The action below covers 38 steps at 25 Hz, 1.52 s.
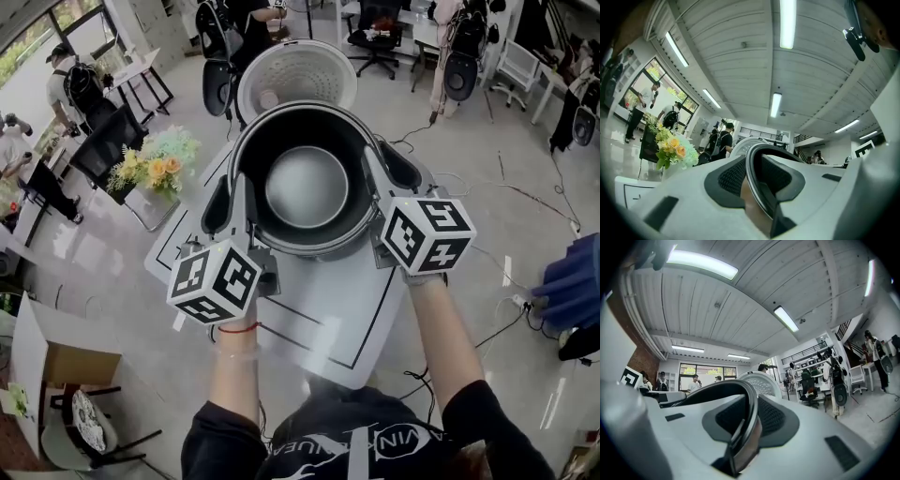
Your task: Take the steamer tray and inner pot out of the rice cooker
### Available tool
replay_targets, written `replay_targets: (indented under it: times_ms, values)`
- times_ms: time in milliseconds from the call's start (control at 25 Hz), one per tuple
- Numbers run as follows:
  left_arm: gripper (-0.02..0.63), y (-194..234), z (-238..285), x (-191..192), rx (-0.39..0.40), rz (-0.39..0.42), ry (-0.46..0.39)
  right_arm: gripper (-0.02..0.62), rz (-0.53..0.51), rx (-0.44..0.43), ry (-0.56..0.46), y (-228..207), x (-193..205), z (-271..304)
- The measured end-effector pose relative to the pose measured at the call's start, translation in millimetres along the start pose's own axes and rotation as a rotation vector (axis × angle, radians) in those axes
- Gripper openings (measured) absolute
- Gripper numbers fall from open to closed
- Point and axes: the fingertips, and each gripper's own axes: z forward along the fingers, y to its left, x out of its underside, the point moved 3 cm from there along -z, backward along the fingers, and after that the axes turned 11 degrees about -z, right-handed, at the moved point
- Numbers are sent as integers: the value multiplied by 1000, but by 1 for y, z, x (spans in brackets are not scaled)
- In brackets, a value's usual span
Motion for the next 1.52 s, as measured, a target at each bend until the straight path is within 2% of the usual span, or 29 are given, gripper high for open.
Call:
replay_targets:
  times_ms: [680, 1120, 1520]
  values:
    - [94, 0, -60, 2, -122, -37, -57, 83, 98, -135, 9, 29, 9, -21]
    - [87, 21, -108, 16, -223, -68, -58, 83, 108, -236, 27, 65, 26, -37]
    - [86, 22, -142, 24, -282, -85, -72, 83, 138, -305, 26, 81, 34, -53]
